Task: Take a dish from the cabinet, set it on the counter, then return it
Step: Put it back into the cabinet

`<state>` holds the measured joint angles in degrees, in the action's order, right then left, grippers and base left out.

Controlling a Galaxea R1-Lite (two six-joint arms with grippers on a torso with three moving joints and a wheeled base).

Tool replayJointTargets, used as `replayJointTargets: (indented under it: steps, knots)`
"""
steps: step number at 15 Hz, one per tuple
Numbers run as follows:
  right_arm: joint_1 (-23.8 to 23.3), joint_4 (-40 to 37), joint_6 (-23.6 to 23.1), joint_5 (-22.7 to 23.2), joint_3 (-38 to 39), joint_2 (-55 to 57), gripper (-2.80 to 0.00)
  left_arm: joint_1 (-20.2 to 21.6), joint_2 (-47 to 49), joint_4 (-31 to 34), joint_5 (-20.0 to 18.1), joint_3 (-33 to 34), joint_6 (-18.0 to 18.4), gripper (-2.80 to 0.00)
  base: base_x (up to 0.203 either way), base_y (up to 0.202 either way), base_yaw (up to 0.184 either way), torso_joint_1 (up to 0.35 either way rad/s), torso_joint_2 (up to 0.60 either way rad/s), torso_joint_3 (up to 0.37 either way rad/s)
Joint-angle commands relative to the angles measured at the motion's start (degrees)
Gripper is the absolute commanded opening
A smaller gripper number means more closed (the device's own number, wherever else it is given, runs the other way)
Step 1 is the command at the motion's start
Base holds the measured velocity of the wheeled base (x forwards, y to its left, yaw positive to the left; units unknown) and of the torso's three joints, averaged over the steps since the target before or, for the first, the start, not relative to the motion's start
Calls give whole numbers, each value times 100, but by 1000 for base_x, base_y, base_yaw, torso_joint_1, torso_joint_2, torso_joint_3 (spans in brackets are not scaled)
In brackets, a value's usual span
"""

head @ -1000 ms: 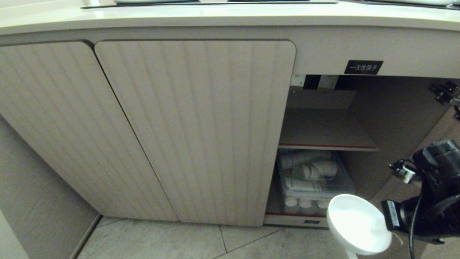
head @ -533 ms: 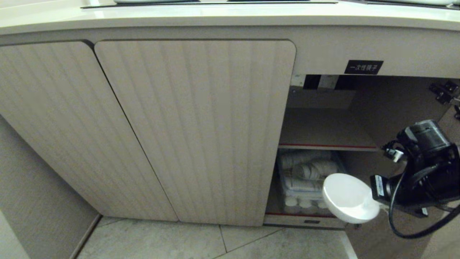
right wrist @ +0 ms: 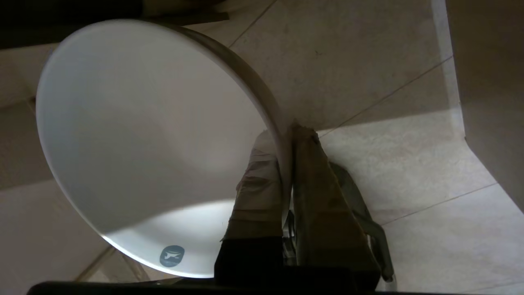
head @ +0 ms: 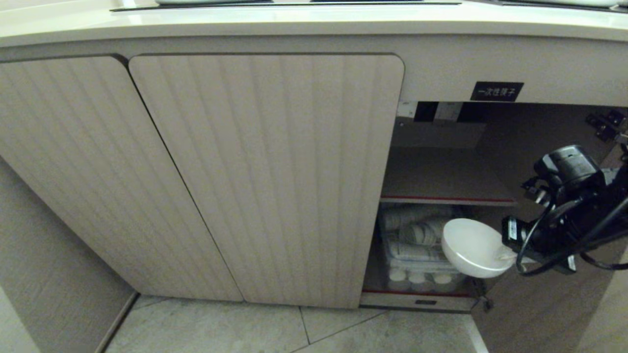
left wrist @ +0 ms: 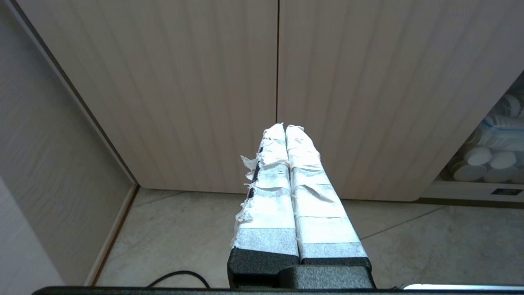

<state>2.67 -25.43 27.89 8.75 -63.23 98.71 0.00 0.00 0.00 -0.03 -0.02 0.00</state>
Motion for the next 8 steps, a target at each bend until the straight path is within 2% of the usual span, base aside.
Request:
replayJointTargets:
  steps: [1,3,8]
  knots:
    - [-3,-53,88,10,-189,163,-280,0,0,0,-5,-6,0,-280,0,0,0,0,0,0]
    - [5,-142,285,19,-379,268,-280,0,0,0,3,2,0,-280,0,0,0,0,0,0]
    - [2,-71,390,22,-393,339,-280,0,0,0,-5,2,0,-280,0,0,0,0,0,0]
